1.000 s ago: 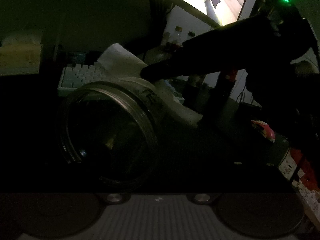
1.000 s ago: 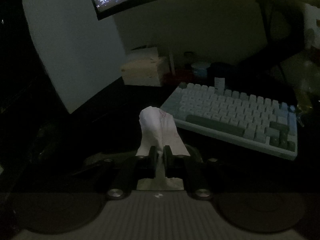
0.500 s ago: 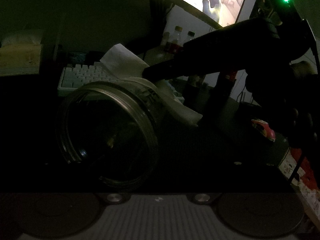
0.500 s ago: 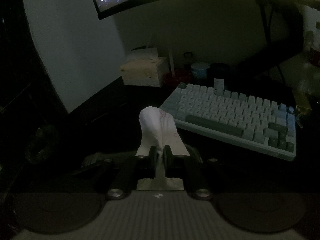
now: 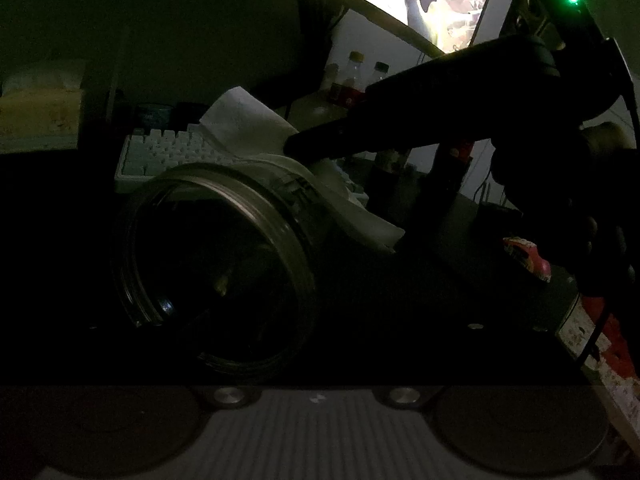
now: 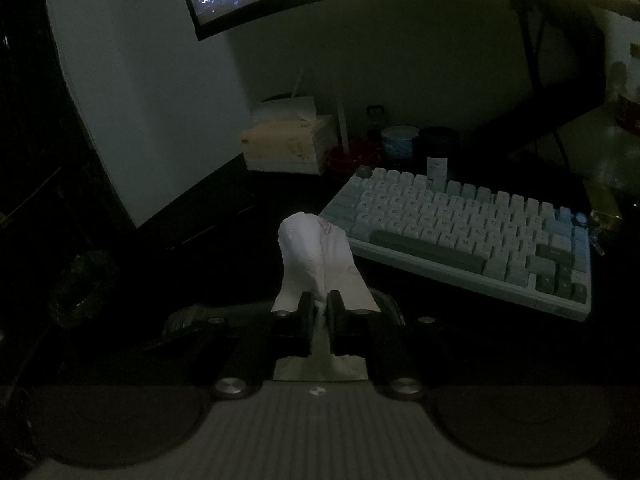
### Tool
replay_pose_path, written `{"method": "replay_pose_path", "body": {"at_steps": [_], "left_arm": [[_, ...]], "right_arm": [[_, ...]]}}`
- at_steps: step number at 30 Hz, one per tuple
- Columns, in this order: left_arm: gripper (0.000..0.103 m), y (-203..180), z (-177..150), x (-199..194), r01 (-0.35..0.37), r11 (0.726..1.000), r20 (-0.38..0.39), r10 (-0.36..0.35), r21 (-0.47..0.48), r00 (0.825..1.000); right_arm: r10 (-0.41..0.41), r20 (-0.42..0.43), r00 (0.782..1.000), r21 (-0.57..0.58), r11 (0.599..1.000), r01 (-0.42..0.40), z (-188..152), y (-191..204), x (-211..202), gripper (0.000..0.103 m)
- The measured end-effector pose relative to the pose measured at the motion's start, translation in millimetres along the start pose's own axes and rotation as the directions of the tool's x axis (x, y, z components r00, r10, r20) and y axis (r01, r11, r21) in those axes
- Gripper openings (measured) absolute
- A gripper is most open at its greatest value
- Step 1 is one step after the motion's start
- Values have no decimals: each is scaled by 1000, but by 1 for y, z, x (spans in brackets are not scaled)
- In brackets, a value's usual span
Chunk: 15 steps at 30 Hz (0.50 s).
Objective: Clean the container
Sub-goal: 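Scrub the jar's inner wall with the right gripper's tissue while the left holds the jar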
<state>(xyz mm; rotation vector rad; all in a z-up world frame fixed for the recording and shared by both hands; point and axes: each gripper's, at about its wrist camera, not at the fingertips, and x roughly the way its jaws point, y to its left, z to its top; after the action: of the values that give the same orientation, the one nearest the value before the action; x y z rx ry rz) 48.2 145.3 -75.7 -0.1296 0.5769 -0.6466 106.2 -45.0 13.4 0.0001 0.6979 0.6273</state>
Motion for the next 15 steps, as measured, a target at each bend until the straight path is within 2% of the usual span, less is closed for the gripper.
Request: {"method": "replay_pose_path", "body": {"at_steps": [10,15], "left_arm": [[103,1,0,0,7,1000,-1,-7,-1,1000],[103,1,1,-1,5,1000,-2,-5,3,1000]], "right_arm": [[-2,-1,1000,9,1000,2,0,1,-1,9],[70,-15,997,-25,997,-70,-1,20,-3,9]]}}
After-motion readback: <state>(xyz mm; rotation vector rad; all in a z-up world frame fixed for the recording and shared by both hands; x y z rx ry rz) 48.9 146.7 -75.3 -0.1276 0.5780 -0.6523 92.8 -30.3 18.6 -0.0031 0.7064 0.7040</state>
